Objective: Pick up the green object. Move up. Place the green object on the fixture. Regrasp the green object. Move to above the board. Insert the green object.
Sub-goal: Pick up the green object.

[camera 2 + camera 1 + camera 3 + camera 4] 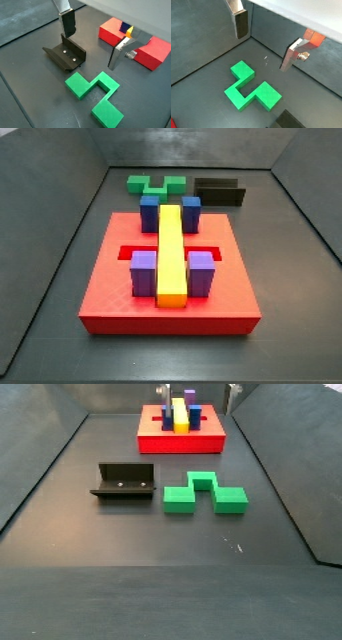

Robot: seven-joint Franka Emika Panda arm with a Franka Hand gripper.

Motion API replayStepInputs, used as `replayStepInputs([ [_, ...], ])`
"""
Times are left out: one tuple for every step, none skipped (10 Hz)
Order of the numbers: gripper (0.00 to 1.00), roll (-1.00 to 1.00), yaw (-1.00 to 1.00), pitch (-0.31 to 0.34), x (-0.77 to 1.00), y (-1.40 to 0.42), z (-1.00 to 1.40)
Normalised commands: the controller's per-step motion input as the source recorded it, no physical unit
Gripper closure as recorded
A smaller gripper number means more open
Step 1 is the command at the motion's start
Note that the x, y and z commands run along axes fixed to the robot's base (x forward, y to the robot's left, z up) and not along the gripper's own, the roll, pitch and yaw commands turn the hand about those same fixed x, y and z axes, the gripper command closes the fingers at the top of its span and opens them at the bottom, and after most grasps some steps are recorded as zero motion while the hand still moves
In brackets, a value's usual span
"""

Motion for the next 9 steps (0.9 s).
replayStepInputs([
  [0.0,0.0,0.0,0.0,0.0,0.0,-0.03],
  [0.0,0.0,0.0,-0.079,0.0,-0.27,-0.45],
  [0.0,0.08,0.05,-0.08,0.0,-0.52,-0.52],
  [0.0,0.1,0.05,-0.127,-0.17,-0.52,-0.71],
  [0.0,0.06,0.01,-0.139,-0.28,-0.33,-0.71],
  [0.0,0.02,0.0,-0.154,-0.35,-0.16,-0.68],
  [0.0,0.0,0.0,-0.2,-0.5,-0.09,-0.65],
  [0.0,-0.02,0.03,-0.247,-0.42,-0.04,-0.69],
  [0.0,-0.08,0.14,-0.253,-0.27,-0.01,-0.61],
])
